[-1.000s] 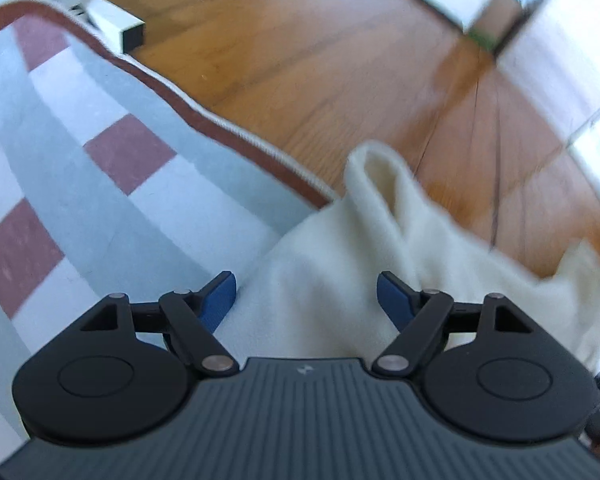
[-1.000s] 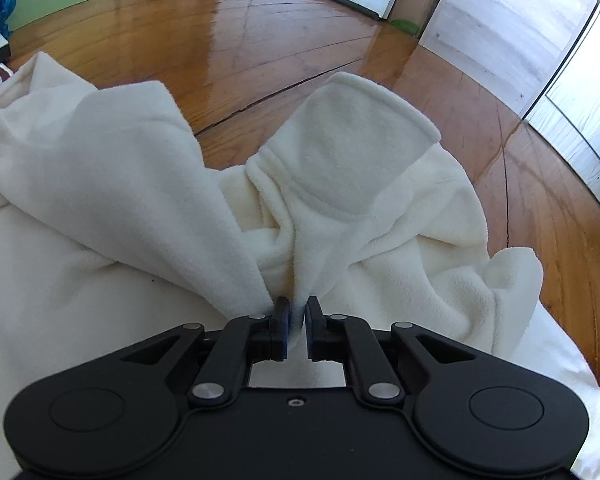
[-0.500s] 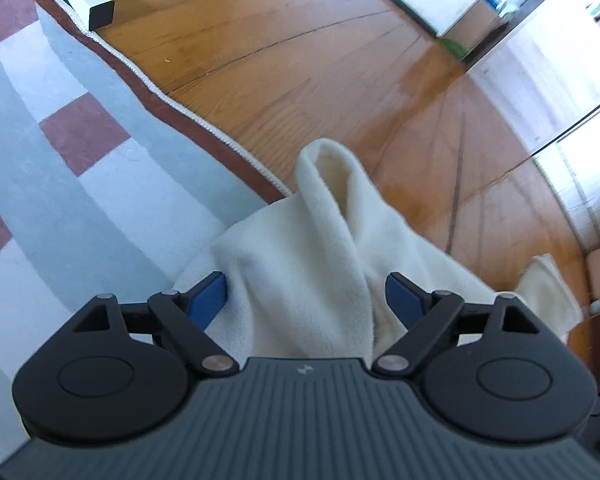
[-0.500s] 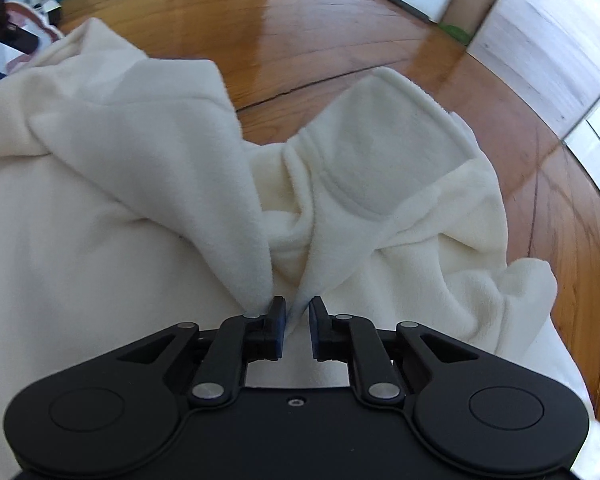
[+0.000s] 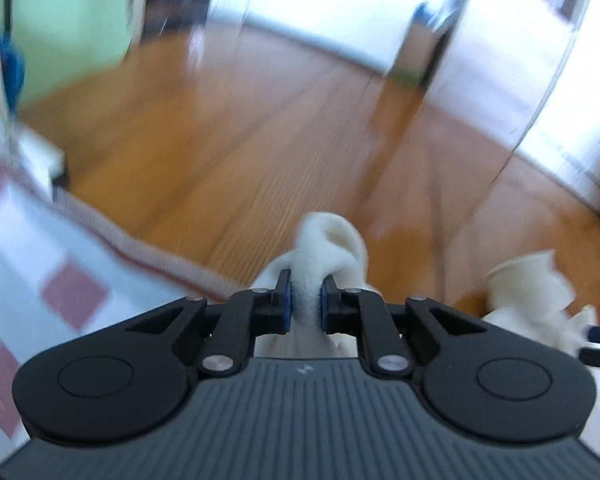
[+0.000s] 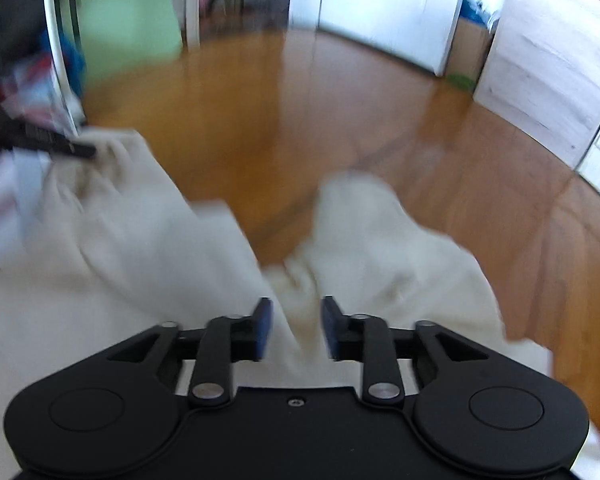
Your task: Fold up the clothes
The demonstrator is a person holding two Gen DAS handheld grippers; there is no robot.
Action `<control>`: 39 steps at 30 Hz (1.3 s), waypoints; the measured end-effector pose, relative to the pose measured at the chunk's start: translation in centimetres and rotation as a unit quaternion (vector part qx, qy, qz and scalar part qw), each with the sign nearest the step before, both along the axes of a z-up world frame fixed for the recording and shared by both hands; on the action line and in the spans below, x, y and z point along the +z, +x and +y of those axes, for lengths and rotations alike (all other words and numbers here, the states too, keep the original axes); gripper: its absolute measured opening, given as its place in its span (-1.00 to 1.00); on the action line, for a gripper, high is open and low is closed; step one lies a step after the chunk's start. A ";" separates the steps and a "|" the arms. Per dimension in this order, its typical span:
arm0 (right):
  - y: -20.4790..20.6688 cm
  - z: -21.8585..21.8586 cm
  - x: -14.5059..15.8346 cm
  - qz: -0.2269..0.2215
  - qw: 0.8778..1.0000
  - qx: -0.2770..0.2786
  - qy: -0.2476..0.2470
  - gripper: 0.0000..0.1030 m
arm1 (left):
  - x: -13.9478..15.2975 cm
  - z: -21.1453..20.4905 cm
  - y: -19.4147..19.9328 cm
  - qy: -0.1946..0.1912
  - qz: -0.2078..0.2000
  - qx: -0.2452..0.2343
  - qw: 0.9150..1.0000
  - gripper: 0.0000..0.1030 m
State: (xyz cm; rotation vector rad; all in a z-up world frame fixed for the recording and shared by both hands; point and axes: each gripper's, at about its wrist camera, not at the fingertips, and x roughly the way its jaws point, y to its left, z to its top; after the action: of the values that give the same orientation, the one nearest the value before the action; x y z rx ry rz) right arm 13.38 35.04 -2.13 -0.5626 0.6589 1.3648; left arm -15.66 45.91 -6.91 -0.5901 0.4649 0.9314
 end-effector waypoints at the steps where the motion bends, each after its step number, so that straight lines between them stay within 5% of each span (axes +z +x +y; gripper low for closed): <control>1: 0.6 0.3 0.1 0.025 1.000 0.006 0.017 0.10 | 1.7 -1.0 0.3 0.023 -0.015 -0.013 1.000 -0.76; 4: 2.1 1.9 -0.4 0.092 0.995 0.001 0.039 0.10 | 5.3 -4.5 1.2 0.055 -0.064 -0.070 0.994 -0.76; 8: 2.4 2.8 0.6 0.136 0.987 0.023 0.082 0.18 | 5.7 -8.8 1.7 0.017 -0.081 -0.176 0.981 -0.75; 11: 2.9 2.9 0.1 0.189 0.975 0.036 0.108 0.36 | 1.0 -11.3 3.3 -0.144 -0.050 -0.332 0.931 -0.73; 12: 3.5 3.1 -0.9 0.230 0.967 0.032 0.107 0.37 | -1.0 -12.1 3.9 -0.188 -0.015 -0.341 0.921 -0.73; 14: 4.3 4.0 -3.0 0.287 0.955 0.016 0.072 0.37 | -4.4 -13.7 4.5 -0.217 0.080 -0.344 0.910 -0.73; 15: 4.2 4.3 -3.9 0.299 0.952 0.017 0.064 0.37 | -5.1 -14.1 4.4 -0.212 0.111 -0.337 0.911 -0.73; 18: 2.5 4.9 -5.8 0.282 0.958 0.034 0.032 0.31 | -4.5 -14.1 3.7 -0.214 0.094 -0.314 0.920 -0.71; 19: 1.7 4.9 -6.1 0.255 0.966 0.041 0.020 0.15 | -3.8 -13.9 3.4 -0.212 0.083 -0.305 0.925 -0.69; 20: 0.9 4.6 -6.1 0.215 0.975 0.052 0.015 -0.46 | -3.2 -13.7 3.2 -0.211 0.072 -0.295 0.929 -0.56; 21: 0.3 3.9 -5.8 0.176 0.982 0.059 0.019 -0.55 | -2.3 -13.7 3.0 -0.200 0.067 -0.286 0.935 -0.47; 22: 0.2 3.0 -5.2 0.160 0.985 0.054 0.034 -0.57 | -1.4 -13.4 2.7 -0.194 0.058 -0.277 0.939 -0.29; 27: 2.1 -3.1 -2.2 0.166 0.980 -0.016 0.107 -0.59 | 1.7 -12.8 1.0 -0.175 -0.001 -0.240 0.955 -0.04; 32: 1.2 -5.4 -5.7 0.112 0.992 -0.051 0.020 -0.58 | -1.0 -12.7 2.7 -0.218 -0.008 -0.233 0.948 0.09; 36: 1.5 -6.2 -6.0 0.121 0.991 -0.058 -0.006 -0.48 | -5.4 -12.5 5.7 -0.256 0.052 -0.252 0.932 0.09; 39: 1.9 -5.9 -5.8 0.142 0.988 -0.042 -0.051 -0.43 | -8.8 -12.0 6.7 -0.327 0.055 -0.239 0.913 0.09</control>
State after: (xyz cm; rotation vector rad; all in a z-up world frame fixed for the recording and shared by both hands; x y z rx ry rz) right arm 15.30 29.10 -7.97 -0.4187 0.9776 1.3492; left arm -8.99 33.87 -15.69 -0.9747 0.9918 0.3194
